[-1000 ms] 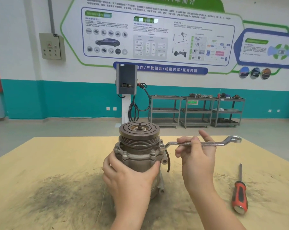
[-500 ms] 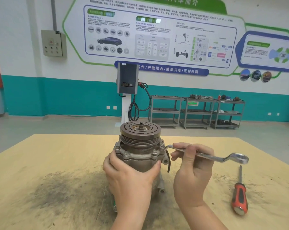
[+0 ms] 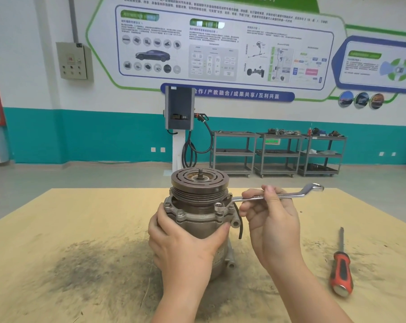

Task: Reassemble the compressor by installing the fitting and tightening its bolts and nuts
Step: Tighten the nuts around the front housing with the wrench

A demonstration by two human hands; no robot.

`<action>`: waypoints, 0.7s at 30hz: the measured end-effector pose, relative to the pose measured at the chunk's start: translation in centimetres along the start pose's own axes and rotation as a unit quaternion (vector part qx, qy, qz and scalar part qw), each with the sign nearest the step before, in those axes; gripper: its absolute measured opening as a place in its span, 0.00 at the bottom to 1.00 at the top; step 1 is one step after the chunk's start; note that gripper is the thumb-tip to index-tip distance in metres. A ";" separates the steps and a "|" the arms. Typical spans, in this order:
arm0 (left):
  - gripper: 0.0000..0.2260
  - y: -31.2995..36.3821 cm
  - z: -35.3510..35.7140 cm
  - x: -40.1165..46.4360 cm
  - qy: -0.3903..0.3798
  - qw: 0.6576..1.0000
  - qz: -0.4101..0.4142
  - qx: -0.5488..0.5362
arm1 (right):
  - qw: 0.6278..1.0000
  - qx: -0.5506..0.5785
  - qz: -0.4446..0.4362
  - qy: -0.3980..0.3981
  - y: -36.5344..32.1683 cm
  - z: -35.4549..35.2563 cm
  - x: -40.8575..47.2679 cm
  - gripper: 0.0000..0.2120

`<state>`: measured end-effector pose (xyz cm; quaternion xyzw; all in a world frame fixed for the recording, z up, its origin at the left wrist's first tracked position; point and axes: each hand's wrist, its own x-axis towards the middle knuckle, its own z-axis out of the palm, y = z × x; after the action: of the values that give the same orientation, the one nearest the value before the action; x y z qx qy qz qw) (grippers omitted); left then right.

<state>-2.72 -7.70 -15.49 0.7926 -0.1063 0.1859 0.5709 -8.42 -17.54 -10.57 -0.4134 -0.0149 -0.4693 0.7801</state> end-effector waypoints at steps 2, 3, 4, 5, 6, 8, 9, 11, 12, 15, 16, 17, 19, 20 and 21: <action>0.57 0.1 -0.1 -0.2 -0.001 1.000 -0.005 0.000 | 1.000 0.005 0.014 0.003 0.0 -0.1 0.3 0.06; 0.56 0.2 -0.1 -0.5 0.007 1.000 -0.005 -0.001 | 1.000 0.006 0.013 0.010 0.0 -0.3 0.4 0.06; 0.55 0.4 -0.1 -1.0 0.017 1.000 -0.003 -0.001 | 1.000 0.004 0.003 0.021 0.0 -0.4 0.5 0.07; 0.55 0.8 -0.2 -1.6 0.025 1.000 -0.006 0.000 | 0.999 -0.002 -0.015 0.033 0.0 -0.6 0.5 0.07; 0.55 1.3 -0.2 -2.1 0.031 0.999 -0.012 0.001 | 0.998 -0.012 -0.037 0.045 0.1 -0.7 0.5 0.07; 0.55 2.4 -0.2 -2.9 0.032 0.999 -0.043 -0.008 | 0.994 -0.029 -0.078 0.064 0.1 -0.9 0.4 0.08; 0.55 2.9 -0.4 -3.1 0.026 0.998 -0.064 -0.012 | 0.993 -0.030 -0.092 0.069 0.2 -1.0 0.4 0.08; 0.58 3.0 -1.1 -2.3 0.008 0.997 -0.082 0.000 | 0.991 -0.022 -0.098 0.084 0.5 -1.2 0.5 0.08; 0.59 2.5 -1.5 -1.5 0.001 0.998 -0.070 0.002 | 0.991 -0.014 -0.091 0.095 0.7 -1.2 0.5 0.09; 0.64 0.6 -3.2 1.5 -0.086 0.995 -0.016 -0.050 | 0.990 0.028 -0.030 0.137 1.2 -1.4 0.7 0.09; 0.65 0.3 -3.6 2.2 -0.127 0.989 -0.009 -0.079 | 0.987 0.049 0.001 0.150 1.3 -1.5 0.8 0.09; 0.67 0.1 -3.9 2.7 -0.161 0.981 -0.006 -0.104 | 0.984 0.071 0.035 0.160 1.3 -1.6 0.8 0.09; 0.67 -0.1 -4.0 3.0 -0.196 0.972 0.006 -0.129 | 0.978 0.095 0.092 0.161 1.1 -1.8 1.2 0.10; 0.66 -0.2 -3.9 3.0 -0.200 0.971 0.015 -0.130 | 0.978 0.091 0.109 0.150 0.9 -1.9 1.4 0.10; 0.65 -0.2 -3.8 3.0 -0.201 0.970 0.024 -0.132 | 0.980 0.079 0.122 0.133 0.6 -2.0 1.7 0.10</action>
<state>-0.59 -3.87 -13.35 0.7285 -0.2615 0.0203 0.6329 -7.73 -19.97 -11.55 -0.2834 0.1024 -0.4191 0.8564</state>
